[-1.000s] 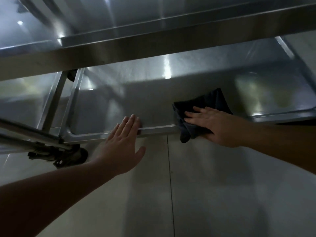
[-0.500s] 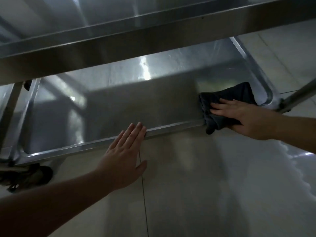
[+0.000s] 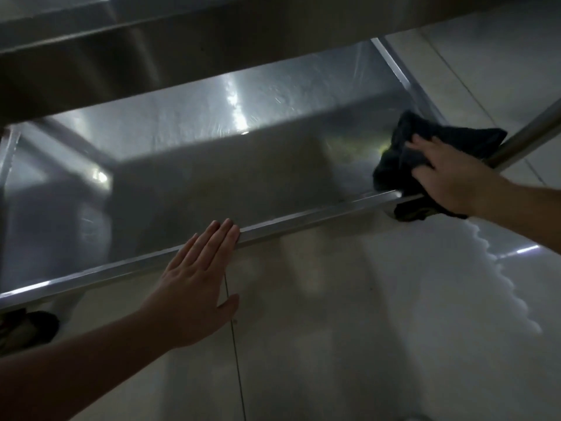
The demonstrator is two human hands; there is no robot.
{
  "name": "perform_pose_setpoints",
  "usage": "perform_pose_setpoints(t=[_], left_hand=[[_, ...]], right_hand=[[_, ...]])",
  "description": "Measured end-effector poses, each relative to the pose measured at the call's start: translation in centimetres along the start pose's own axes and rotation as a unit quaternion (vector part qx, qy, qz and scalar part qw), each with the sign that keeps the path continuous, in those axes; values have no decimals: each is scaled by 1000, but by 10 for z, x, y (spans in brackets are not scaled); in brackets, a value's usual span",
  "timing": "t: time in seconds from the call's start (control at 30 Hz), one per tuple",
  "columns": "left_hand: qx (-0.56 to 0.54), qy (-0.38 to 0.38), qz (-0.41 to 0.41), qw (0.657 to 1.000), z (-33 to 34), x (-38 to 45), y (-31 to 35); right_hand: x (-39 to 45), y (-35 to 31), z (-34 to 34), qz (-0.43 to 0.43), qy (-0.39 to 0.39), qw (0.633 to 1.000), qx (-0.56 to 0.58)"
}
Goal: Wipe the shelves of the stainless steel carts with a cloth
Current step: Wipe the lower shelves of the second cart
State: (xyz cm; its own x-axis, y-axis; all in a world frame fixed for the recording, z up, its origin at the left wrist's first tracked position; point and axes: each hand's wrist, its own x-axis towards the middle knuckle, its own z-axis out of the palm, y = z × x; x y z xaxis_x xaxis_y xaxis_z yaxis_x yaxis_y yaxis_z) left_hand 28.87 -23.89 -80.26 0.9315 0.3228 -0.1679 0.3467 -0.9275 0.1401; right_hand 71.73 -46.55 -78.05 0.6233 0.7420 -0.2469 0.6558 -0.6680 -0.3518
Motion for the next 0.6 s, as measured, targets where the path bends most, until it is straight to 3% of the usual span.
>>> perform_pose_setpoints(t=[0.23, 0.33, 0.47, 0.53, 0.6], left_hand=[[2, -16, 6, 1000, -3, 1, -3], [2, -11, -8, 1000, 1, 2, 0], [0, 12, -16, 1000, 8, 0, 1], [1, 19, -4, 1000, 9, -1, -2], [5, 25, 0, 1000, 10, -1, -5]], right_hand=[[87, -15, -10, 76, 48, 994, -56], [46, -42, 9, -5, 22, 999, -43], [-27, -63, 41, -219, -49, 973, -61], [-32, -58, 36, -238, -77, 965, -81], [-12, -47, 28, -180, -38, 979, -86]])
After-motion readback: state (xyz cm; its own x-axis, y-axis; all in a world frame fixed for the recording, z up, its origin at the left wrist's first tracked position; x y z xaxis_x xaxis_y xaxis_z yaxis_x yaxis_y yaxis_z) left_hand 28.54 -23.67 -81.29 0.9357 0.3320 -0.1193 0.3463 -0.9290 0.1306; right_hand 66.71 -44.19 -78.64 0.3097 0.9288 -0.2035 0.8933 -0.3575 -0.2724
